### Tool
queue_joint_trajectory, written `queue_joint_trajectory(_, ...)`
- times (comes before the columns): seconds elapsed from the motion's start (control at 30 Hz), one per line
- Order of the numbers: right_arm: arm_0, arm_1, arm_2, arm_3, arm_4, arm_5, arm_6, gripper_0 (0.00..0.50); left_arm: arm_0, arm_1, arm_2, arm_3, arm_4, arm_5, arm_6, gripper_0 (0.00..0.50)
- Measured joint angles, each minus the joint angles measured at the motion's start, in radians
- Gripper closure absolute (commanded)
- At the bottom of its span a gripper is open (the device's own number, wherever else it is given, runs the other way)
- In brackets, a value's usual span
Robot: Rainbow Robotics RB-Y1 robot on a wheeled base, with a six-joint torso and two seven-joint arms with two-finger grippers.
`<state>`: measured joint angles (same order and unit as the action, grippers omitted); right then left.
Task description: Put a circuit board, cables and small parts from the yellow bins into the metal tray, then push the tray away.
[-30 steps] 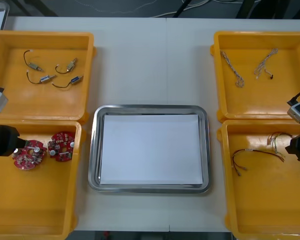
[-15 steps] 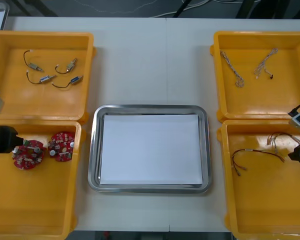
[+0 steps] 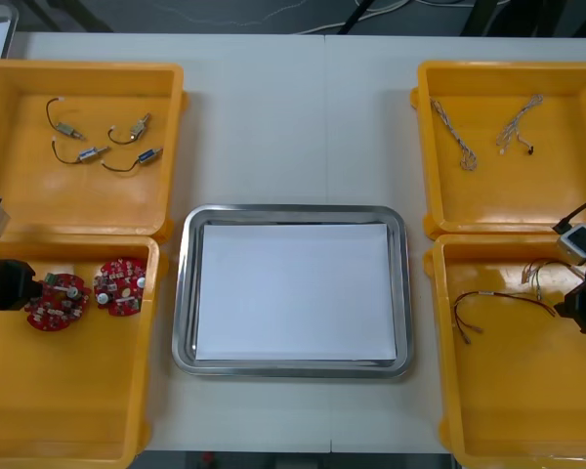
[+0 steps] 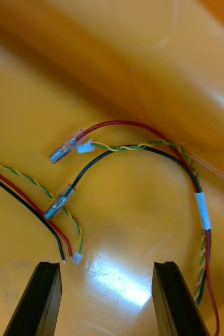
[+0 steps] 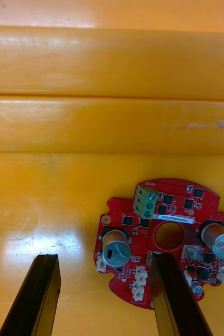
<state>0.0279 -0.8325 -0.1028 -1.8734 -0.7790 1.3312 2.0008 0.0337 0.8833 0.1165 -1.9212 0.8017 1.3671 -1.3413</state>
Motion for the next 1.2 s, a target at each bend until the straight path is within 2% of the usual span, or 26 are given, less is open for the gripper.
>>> queue_joint_trajectory(0.33,0.0,0.029,0.045,0.0,0.071,-0.016,0.0,0.0,-0.001,0.0,-0.022,0.004,-0.03,-0.01,0.0,0.0)
queue_joint_trajectory(0.6,0.0,0.031,0.093,0.013,0.094,-0.07,0.0,0.002,-0.002,0.0,-0.036,0.005,-0.043,-0.017,0.0,0.0)
queue_joint_trajectory(0.63,0.0,0.031,0.095,0.014,0.094,-0.073,0.0,0.072,-0.003,-0.001,-0.037,0.005,-0.043,-0.017,0.0,0.0)
queue_joint_trajectory(0.67,0.0,0.031,0.095,0.015,0.094,-0.074,0.0,0.196,-0.003,-0.001,-0.039,0.005,-0.044,-0.017,0.0,0.0)
queue_joint_trajectory(0.7,0.0,0.032,0.095,0.015,0.093,-0.074,0.0,0.287,-0.004,-0.002,-0.039,0.005,-0.044,-0.017,0.0,0.0)
queue_joint_trajectory(0.73,0.0,0.033,0.095,0.015,0.093,-0.074,0.0,0.421,-0.004,-0.003,-0.04,0.005,-0.046,-0.017,0.0,0.0)
queue_joint_trajectory(0.77,0.0,0.035,0.095,0.015,0.093,-0.074,0.0,0.48,-0.005,-0.006,-0.04,0.005,-0.048,-0.017,0.0,0.0)
queue_joint_trajectory(0.8,0.0,0.037,0.095,0.015,0.093,-0.074,0.0,0.499,-0.006,-0.009,-0.04,0.005,-0.052,-0.017,0.0,0.0)
queue_joint_trajectory(0.93,0.0,0.04,0.095,0.015,0.093,-0.075,0.0,0.5,-0.009,-0.02,-0.04,0.005,-0.066,-0.017,0.0,0.002)
queue_joint_trajectory(1.2,-0.001,0.04,0.095,0.015,0.093,-0.076,0.0,0.5,-0.01,-0.037,-0.04,0.008,-0.085,-0.017,0.0,0.079)
